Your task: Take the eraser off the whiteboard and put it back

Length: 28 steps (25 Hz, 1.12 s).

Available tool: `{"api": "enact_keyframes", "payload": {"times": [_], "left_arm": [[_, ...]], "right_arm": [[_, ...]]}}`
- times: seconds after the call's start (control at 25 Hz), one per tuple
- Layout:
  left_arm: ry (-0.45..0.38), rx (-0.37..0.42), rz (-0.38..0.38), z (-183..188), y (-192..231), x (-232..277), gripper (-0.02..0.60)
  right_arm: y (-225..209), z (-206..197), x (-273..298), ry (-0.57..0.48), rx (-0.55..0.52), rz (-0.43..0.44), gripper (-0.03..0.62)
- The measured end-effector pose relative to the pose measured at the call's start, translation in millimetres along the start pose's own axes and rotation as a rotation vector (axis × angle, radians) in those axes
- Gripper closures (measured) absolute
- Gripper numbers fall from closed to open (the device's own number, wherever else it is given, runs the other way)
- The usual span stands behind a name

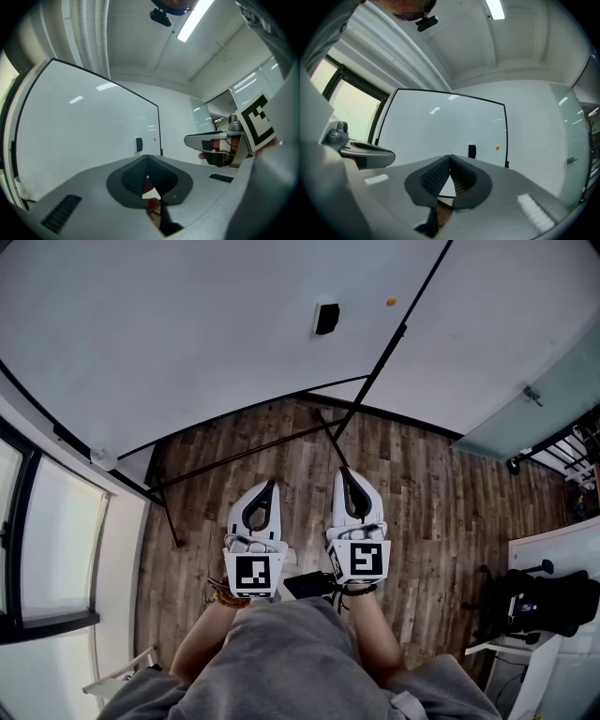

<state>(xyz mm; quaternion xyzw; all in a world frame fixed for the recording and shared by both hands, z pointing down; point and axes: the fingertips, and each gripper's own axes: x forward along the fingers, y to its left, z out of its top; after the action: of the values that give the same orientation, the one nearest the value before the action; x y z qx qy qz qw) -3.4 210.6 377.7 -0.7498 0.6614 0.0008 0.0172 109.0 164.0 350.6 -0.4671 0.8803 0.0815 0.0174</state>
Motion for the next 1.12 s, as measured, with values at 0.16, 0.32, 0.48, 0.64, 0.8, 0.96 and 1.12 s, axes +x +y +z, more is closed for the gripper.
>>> {"api": "enact_keyframes", "payload": {"times": [0.16,0.32,0.48,0.64,0.8,0.96,1.12], "left_arm": [[0.002,0.015,0.009,-3,-2,31,0.577],[0.018,0.018,0.025,-5,-7,61,0.577],[0.028,0.029,0.047,-8,-9,90,0.577],[0.040,0.027,0.068,-11,-17,115,0.577],[0.052,0.020,0.080,-13,-23,135,0.577],[0.055,0.013,0.077,-18,-23,148,0.577],[0.053,0.024,0.069,-22,-15,166,0.577]], "right_arm": [[-23,-8,22,-0.007,0.019,0.001,0.583],[-49,-15,44,-0.011,0.039,0.008,0.583],[-72,-24,66,-0.005,0.053,0.024,0.583],[-94,-33,81,-0.002,0.061,0.045,0.583],[-113,-41,95,0.006,0.067,0.048,0.583],[-122,-48,102,0.018,0.060,0.042,0.583],[-130,-52,112,0.026,0.045,0.034,0.583]]}}
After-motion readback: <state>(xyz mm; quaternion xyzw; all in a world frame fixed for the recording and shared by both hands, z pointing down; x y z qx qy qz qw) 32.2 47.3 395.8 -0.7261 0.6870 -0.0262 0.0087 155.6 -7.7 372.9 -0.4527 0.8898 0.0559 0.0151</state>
